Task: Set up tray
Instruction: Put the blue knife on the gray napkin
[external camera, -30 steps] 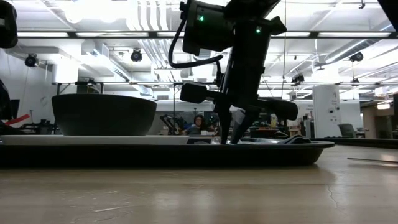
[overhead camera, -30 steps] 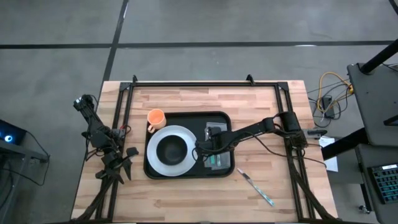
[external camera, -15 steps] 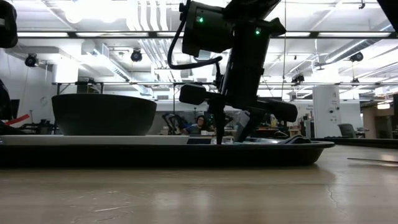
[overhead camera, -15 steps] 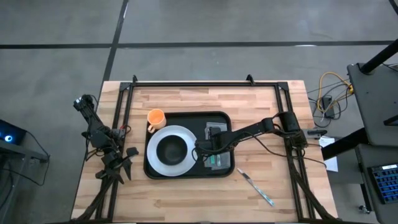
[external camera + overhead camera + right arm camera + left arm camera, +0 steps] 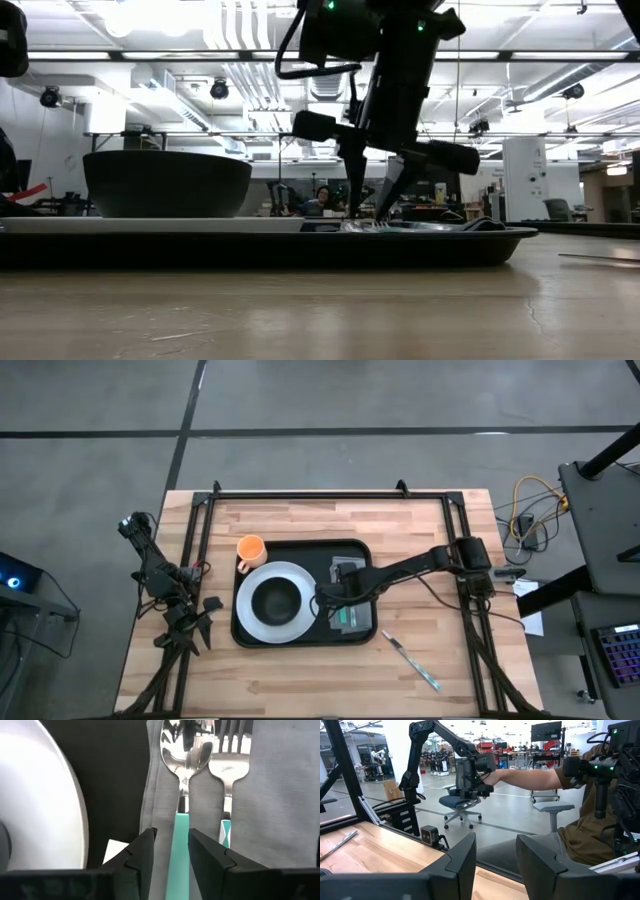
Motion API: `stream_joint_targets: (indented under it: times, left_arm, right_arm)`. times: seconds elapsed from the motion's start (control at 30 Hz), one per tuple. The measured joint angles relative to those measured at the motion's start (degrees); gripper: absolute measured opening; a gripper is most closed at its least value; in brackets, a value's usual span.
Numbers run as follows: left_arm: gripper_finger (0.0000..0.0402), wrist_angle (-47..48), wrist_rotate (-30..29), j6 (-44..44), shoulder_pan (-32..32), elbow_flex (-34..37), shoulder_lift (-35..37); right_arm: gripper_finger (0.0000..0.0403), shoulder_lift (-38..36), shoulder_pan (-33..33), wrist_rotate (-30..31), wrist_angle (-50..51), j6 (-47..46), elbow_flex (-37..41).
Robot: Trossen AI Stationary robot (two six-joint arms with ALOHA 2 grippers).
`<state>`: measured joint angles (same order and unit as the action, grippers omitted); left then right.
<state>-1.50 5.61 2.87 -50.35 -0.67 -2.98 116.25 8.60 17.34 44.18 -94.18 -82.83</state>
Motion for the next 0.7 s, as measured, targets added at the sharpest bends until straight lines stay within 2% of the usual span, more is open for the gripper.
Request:
stream_joint_targets:
  times: [0.17, 0.43, 0.7]
  left_arm:
    - [0.0121, 0.0, 0.0, 0.0, 0.0, 0.0, 0.0]
    - [0.0121, 0.0, 0.0, 0.0, 0.0, 0.0, 0.0]
    - [0.0121, 0.0, 0.0, 0.0, 0.0, 0.0, 0.0]
  right_arm:
    - [0.0100, -1.4, 0.1, -1.2, 0.0, 4.0, 0.0]
    - [0.0088, -3.1, 0.6, -11.0, 0.2, 10.0, 0.0]
    - [0.0073, -4.2, 3.4, -13.5, 0.5, 13.9, 0.0]
